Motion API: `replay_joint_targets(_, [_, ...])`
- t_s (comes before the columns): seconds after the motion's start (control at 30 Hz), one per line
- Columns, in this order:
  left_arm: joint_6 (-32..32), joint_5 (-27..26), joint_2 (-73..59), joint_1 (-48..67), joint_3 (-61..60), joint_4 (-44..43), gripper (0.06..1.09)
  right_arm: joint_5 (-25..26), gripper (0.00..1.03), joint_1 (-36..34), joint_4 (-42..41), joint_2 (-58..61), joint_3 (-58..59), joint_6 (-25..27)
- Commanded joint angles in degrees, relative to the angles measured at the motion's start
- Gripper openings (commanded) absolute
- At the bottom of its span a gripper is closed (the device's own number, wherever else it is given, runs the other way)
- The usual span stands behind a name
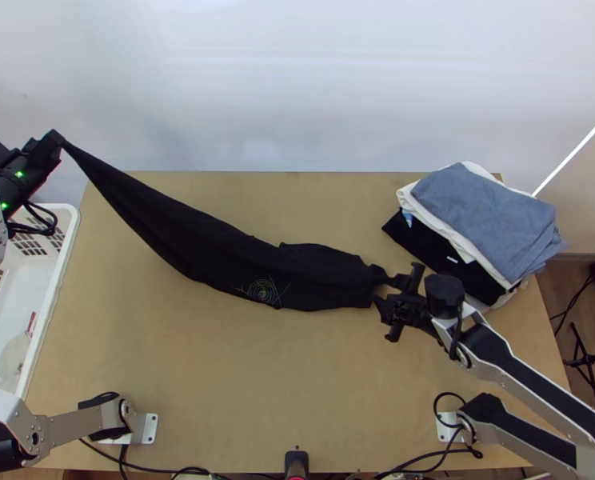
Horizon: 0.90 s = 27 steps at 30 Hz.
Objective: Fold the t-shirt
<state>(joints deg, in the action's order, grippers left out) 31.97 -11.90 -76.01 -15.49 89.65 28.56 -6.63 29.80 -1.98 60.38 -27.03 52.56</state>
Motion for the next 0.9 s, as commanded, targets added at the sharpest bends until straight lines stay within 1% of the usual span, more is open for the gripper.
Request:
replay_joint_targets(0.0, [0.03, 0.12, -0.19, 0.19, 0.18, -0.17, 0.09, 0.13, 0.48, -0.18, -2.68, 6.24, -2.68, -1.58])
replay_joint_targets(0.13, [0.2, 0.21, -0.37, 0.19, 0.35, -0.17, 0.09, 0.22, 0.47, -0.18, -2.68, 8.61, -3.74, -3.51])
replay_joint_targets(0.17, [0.29, 0.21, -0.46, 0.19, 0.44, -0.17, 0.09, 0.13, 0.44, -0.18, -2.68, 9.23, -4.0, -4.13])
replay_joint_targets(0.2, [0.29, 0.21, -0.46, 0.28, 0.44, -0.17, 0.09, 0.13, 0.38, -0.18, -2.86, 10.02, -4.35, -4.83])
replay_joint_targets(0.3, [0.29, 0.21, -0.55, 0.46, 0.62, -0.17, 0.09, 0.57, 0.31, -0.18, -2.86, 12.31, -5.67, -8.43])
replay_joint_targets(0.33, [0.29, 0.21, -0.63, 0.37, 0.79, -0.17, 0.09, 0.92, 0.2, -0.18, -2.77, 12.83, -5.93, -9.22])
replay_joint_targets(0.37, [0.29, 0.21, -0.63, 0.37, 1.06, -0.17, 0.09, 1.01, 0.11, -0.27, -2.68, 13.27, -6.2, -10.02])
replay_joint_targets(0.43, [0.29, 0.3, -0.81, 0.37, 1.5, -0.08, 0.09, 1.01, 0.09, -1.15, -2.42, 13.45, -5.93, -10.63])
replay_joint_targets(0.47, [0.29, 0.3, -0.9, 0.37, 1.76, 0.1, 0.09, 1.01, 0.02, -1.5, -2.42, 13.36, -5.58, -10.72])
replay_joint_targets(0.53, [0.29, 0.3, -0.98, 0.28, 1.94, 0.18, 0.09, 1.01, 0.03, -2.47, -2.24, 13.01, -5.23, -12.56])
replay_joint_targets(0.6, [0.2, 0.3, -1.07, 0.19, 2.11, 0.18, 0.09, 0.92, 0.03, -2.73, -2.15, 10.9, -4.97, -15.55])
replay_joint_targets(0.63, [0.29, 0.3, -1.07, 0.19, 2.2, 0.18, 0.09, 0.92, 0.03, -2.73, -1.8, 9.84, -5.93, -18.63])
replay_joint_targets(0.7, [0.29, 0.21, -1.25, 0.19, 2.29, 0.18, 0.09, 0.92, 0.03, -2.64, 4.35, 7.82, -11.12, -26.98])
replay_joint_targets(0.8, [0.38, 0.21, -1.51, 0.19, 2.38, 0.18, 0.09, -0.05, 0.03, -2.38, 14.9, 8.26, -23.25, -41.39])
replay_joint_targets(0.83, [0.38, 0.21, -1.6, 0.28, 2.38, 0.27, 0.09, -0.13, 0.03, -2.47, 17.27, 9.14, -27.38, -46.23])
replay_joint_targets(0.87, [0.38, 0.3, -1.6, 0.28, 2.38, 0.27, 0.09, -0.22, 0.03, -2.73, 21.49, 10.55, -32.39, -50.97])
